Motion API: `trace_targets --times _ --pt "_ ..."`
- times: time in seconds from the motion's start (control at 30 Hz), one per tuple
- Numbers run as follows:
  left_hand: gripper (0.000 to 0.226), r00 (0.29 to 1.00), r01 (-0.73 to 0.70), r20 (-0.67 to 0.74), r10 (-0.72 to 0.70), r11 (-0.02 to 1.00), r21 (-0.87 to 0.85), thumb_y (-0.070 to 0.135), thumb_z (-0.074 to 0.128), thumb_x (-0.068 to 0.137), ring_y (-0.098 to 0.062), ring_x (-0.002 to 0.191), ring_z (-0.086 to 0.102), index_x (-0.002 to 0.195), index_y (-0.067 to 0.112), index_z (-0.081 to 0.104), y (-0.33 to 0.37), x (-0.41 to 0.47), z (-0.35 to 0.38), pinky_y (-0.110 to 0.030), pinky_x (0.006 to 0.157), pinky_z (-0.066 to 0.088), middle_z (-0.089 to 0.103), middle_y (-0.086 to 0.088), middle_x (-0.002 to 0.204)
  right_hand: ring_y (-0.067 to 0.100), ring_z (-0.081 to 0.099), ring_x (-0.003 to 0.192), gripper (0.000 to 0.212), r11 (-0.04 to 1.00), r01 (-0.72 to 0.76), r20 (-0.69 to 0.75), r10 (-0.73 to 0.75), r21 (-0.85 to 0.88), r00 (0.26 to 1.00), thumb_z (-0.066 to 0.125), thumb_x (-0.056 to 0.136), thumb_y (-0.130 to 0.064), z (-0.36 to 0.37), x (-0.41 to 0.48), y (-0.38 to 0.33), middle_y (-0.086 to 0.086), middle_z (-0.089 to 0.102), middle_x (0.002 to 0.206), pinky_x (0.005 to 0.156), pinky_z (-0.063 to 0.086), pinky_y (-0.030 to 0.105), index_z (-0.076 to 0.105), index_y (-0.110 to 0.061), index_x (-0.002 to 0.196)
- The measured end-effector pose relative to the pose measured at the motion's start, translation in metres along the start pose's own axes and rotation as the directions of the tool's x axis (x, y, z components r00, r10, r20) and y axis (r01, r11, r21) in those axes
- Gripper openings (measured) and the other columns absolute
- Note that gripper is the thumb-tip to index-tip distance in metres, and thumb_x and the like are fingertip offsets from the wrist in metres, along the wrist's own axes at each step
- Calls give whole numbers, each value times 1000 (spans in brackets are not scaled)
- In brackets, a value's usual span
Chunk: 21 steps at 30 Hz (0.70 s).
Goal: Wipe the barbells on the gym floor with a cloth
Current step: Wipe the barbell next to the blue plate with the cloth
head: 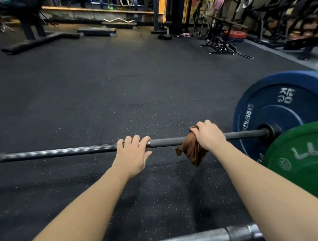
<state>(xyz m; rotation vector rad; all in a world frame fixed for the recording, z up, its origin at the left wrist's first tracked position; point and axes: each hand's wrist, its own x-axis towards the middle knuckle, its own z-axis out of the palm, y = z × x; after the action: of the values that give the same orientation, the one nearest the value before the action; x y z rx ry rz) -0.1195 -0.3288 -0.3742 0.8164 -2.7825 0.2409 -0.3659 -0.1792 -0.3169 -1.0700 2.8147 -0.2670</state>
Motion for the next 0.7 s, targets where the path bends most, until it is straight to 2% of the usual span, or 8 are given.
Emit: trace_targets --times 0.1,0.17,0.27,0.33,0.4,0.57,0.7 --pt "48 1000 -1 0 1 1000 -1 48 65 91 -32 90 52 130 22 57 1 -1 1 -53 88 44 57 -4 102 34 51 117 43 999 52 12 -52 9 999 32 107 -48 4 -3 -29 9 51 120 94 44 45 58 -17 124" --pt "50 1000 8 20 -8 1000 -5 50 56 93 -32 93 51 133 22 54 2 -1 2 -53 91 42 56 -4 106 33 52 115 42 991 130 33 -131 30 991 33 107 -48 9 -8 -48 7 52 119 92 43 44 58 -18 122" --pt "65 993 39 117 -35 999 -38 59 26 91 -32 101 51 140 23 51 3 2 -6 -52 96 38 55 -4 115 32 52 115 43 979 201 46 -202 28 978 31 107 -50 13 -12 -63 8 53 121 92 44 45 56 -18 123" --pt "82 983 59 178 -46 996 -69 66 3 85 -30 113 46 147 27 41 4 4 -14 -50 104 31 50 -2 126 32 54 114 43 976 213 57 -215 39 975 30 107 -52 10 -11 -59 8 53 120 92 45 46 54 -19 121" --pt "91 967 98 245 -71 990 -101 69 -11 79 -27 120 40 149 31 33 6 7 -24 -48 109 25 44 1 132 33 57 111 43 974 225 84 -225 14 971 30 107 -52 3 -7 -48 8 55 118 94 44 46 54 -19 119" --pt "86 936 151 335 -107 983 -107 70 -13 81 -23 120 38 145 37 34 7 14 -32 -43 109 25 41 5 128 38 59 113 45 986 151 64 -146 -68 987 30 107 -50 -12 7 4 13 58 122 96 42 45 57 -18 123" --pt "53 921 159 374 -107 981 -112 61 13 104 -23 121 37 146 37 34 8 15 -31 -43 111 24 40 5 130 39 56 115 43 992 16 -15 -18 -126 1000 29 109 -44 -28 13 65 16 59 127 102 40 45 58 -19 129"
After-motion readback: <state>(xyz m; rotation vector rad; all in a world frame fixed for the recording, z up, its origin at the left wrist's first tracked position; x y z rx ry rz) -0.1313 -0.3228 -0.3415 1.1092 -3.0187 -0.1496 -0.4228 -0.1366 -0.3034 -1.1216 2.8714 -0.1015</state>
